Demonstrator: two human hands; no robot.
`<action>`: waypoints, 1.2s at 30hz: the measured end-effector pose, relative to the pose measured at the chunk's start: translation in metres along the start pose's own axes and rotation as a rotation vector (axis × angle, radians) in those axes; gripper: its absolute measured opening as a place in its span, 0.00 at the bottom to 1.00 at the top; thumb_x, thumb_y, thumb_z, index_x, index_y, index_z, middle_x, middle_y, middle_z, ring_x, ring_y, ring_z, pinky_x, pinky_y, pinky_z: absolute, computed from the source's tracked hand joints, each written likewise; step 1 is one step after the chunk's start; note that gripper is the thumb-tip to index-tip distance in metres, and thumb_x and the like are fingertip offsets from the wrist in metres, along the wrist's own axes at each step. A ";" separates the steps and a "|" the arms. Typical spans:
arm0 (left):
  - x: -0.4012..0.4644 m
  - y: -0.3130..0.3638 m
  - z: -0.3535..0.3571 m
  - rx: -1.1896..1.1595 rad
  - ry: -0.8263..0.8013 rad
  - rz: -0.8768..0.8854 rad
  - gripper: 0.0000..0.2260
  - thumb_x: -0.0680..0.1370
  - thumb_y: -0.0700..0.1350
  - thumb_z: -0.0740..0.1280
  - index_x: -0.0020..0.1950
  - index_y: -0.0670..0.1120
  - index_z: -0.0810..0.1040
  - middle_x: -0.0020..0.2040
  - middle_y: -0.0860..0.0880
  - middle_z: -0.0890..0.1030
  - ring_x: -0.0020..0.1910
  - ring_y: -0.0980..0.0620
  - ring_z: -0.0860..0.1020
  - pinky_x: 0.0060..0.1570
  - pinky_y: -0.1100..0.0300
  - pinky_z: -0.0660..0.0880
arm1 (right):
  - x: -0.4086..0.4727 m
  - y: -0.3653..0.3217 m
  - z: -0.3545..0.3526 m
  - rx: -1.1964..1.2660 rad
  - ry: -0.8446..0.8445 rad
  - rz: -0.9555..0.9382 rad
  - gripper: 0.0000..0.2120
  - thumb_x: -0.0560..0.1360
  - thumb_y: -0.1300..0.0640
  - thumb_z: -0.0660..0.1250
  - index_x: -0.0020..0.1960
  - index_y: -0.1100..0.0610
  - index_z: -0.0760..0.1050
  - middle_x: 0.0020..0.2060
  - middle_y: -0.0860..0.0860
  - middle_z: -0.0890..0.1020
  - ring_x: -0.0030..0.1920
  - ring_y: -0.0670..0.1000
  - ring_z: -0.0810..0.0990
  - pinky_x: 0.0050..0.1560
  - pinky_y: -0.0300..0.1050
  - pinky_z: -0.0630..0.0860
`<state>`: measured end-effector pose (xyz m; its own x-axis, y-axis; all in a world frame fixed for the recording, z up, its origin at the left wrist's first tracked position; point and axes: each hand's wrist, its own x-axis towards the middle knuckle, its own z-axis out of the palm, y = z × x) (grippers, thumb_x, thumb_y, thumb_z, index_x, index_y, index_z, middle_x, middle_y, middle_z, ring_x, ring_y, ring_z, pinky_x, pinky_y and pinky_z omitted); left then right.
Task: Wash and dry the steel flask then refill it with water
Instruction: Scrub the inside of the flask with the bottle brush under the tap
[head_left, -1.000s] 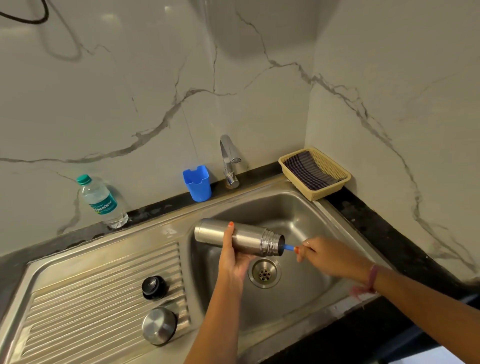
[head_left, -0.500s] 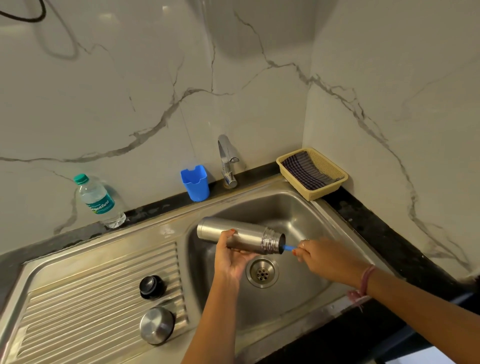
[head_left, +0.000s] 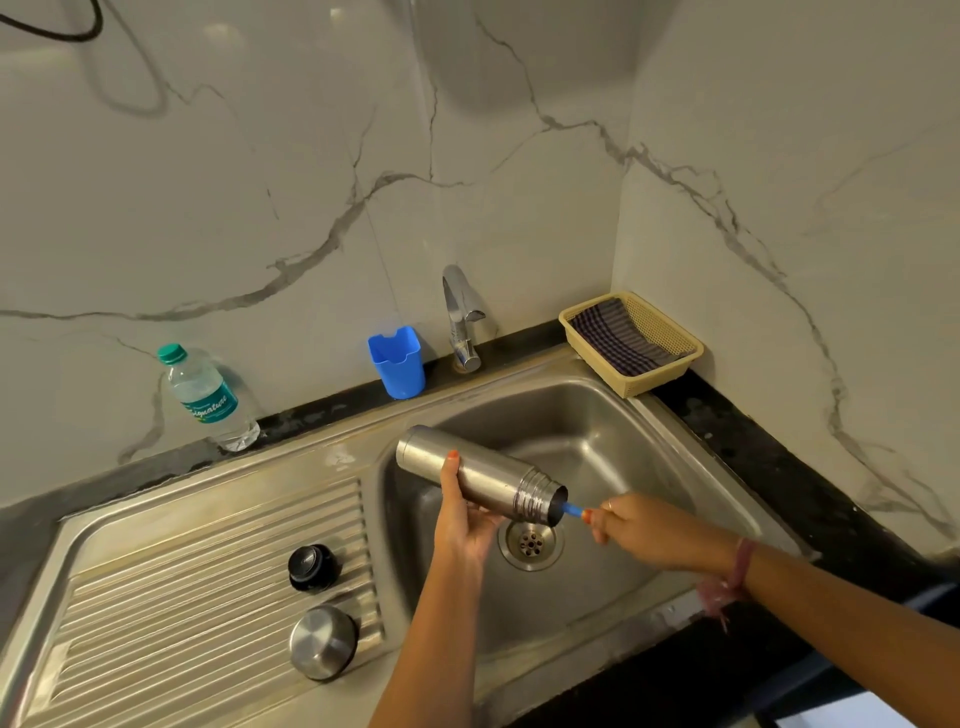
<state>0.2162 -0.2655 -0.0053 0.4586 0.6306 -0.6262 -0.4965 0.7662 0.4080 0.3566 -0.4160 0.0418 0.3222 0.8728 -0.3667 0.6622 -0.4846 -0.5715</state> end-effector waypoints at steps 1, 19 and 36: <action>0.000 0.001 0.000 -0.004 -0.008 0.001 0.21 0.78 0.49 0.70 0.65 0.40 0.68 0.56 0.35 0.78 0.53 0.36 0.78 0.56 0.33 0.72 | 0.000 -0.002 -0.003 -0.008 0.001 0.005 0.16 0.83 0.49 0.53 0.39 0.49 0.72 0.28 0.45 0.70 0.28 0.41 0.67 0.29 0.32 0.61; 0.009 0.005 -0.012 -0.033 -0.022 0.011 0.17 0.78 0.48 0.69 0.61 0.41 0.69 0.56 0.36 0.79 0.55 0.38 0.79 0.59 0.38 0.73 | 0.005 -0.001 0.003 -0.029 0.009 0.031 0.17 0.82 0.47 0.54 0.42 0.52 0.75 0.27 0.46 0.70 0.26 0.42 0.66 0.30 0.34 0.63; 0.031 0.030 -0.007 -0.072 0.140 0.054 0.36 0.72 0.51 0.76 0.74 0.45 0.64 0.58 0.39 0.77 0.63 0.36 0.76 0.65 0.32 0.70 | -0.010 0.016 -0.035 -0.804 0.412 -0.412 0.16 0.79 0.46 0.60 0.57 0.52 0.80 0.27 0.47 0.78 0.21 0.43 0.67 0.21 0.34 0.65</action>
<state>0.2101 -0.2237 -0.0166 0.3250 0.6437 -0.6929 -0.5715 0.7174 0.3984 0.3880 -0.4307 0.0622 0.0727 0.9902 0.1196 0.9881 -0.0878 0.1265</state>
